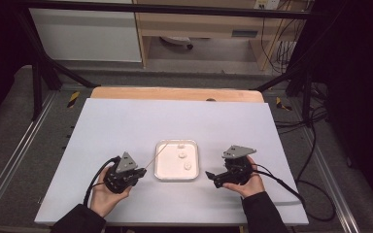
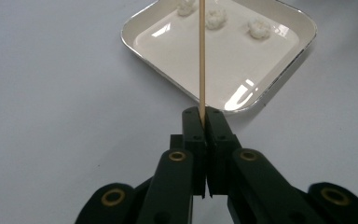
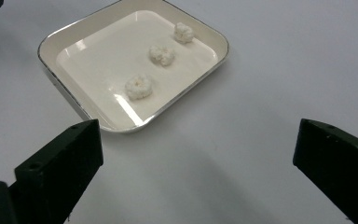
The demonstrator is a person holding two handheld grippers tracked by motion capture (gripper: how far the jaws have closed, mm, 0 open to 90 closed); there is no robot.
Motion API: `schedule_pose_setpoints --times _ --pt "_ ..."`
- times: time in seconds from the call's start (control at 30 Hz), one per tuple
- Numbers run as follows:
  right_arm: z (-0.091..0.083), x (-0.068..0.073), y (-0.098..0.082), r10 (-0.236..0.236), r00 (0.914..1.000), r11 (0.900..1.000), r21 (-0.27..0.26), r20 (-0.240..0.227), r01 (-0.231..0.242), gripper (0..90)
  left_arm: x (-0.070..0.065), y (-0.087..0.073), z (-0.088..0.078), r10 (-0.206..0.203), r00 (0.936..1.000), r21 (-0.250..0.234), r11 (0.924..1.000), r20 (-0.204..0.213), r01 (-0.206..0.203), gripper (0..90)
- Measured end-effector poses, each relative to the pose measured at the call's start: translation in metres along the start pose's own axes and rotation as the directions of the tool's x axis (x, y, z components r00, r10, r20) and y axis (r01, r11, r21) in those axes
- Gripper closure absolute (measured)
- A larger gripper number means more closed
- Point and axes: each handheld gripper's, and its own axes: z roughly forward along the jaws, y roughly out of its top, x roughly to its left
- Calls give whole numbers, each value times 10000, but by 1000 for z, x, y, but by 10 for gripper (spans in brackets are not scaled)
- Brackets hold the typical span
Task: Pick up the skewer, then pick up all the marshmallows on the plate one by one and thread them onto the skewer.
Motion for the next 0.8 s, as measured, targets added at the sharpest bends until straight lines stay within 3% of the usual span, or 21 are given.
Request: schedule_pose_setpoints --times 0.37,0.5,0.8 --pt "27 15 21 379 9985 9991 -190 -399 -387 10 4 -13 -5 -388 9992 -669 9970 25 389 884" --pt "36 19 23 632 9965 9972 -358 -540 -651 11 5 -16 -4 -524 9986 -812 9953 97 530 884" --pt "53 20 25 746 9947 9970 -162 -711 -760 57 7 -20 -4 -661 9978 -976 9930 77 665 884"
